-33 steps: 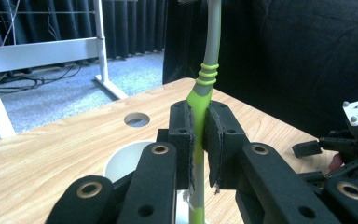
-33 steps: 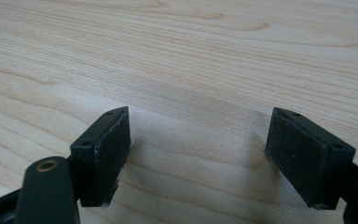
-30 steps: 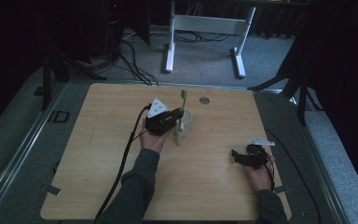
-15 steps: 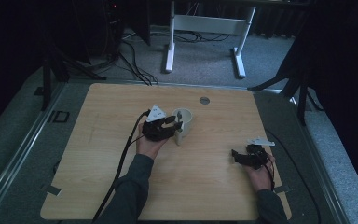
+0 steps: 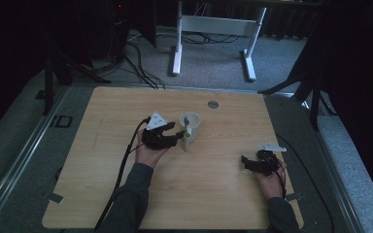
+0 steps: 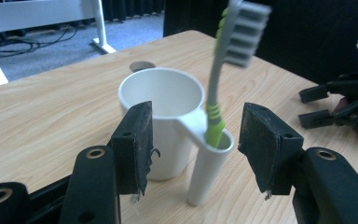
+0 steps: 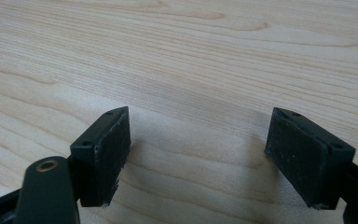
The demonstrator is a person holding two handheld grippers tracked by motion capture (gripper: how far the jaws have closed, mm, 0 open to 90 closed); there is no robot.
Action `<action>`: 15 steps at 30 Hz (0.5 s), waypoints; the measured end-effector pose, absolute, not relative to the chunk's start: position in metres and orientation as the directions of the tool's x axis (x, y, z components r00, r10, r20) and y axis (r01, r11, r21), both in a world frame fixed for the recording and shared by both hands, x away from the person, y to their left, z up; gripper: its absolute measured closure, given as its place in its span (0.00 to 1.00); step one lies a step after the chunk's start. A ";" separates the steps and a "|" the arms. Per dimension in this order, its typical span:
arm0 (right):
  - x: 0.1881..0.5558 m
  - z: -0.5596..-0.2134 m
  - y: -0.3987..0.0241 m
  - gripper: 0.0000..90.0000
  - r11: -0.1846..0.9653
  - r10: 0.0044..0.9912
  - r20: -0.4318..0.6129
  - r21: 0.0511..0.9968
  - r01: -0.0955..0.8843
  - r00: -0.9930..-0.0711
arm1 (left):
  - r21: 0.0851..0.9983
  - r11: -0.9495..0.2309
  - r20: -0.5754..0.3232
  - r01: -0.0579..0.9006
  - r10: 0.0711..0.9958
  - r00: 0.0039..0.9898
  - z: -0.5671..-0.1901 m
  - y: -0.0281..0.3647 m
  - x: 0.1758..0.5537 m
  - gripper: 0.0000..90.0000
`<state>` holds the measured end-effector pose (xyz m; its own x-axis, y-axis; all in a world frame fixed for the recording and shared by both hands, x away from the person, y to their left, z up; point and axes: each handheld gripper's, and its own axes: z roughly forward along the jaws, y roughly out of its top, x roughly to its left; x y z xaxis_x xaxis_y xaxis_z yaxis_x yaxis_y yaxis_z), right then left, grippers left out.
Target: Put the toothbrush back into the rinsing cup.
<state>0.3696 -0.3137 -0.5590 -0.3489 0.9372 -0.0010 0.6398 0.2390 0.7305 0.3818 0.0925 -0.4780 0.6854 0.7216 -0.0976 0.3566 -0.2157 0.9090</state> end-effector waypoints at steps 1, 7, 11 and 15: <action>0.370 -0.559 -0.314 0.24 0.239 0.937 -0.001 0.730 0.640 -0.349 | 0.907 -0.214 -0.099 0.362 0.726 0.680 -0.479 0.094 0.382 0.50; 0.370 -0.559 -0.314 0.24 0.238 0.937 0.000 0.730 0.640 -0.348 | 0.900 -0.195 -0.113 0.389 0.758 0.642 -0.481 0.106 0.382 0.52; 0.370 -0.559 -0.314 0.24 0.238 0.937 0.000 0.730 0.640 -0.348 | 0.882 -0.201 -0.111 0.427 0.791 0.602 -0.484 0.111 0.384 0.53; 0.370 -0.559 -0.314 0.24 0.238 0.937 0.000 0.730 0.641 -0.348 | 0.862 -0.192 -0.118 0.468 0.823 0.555 -0.489 0.116 0.385 0.54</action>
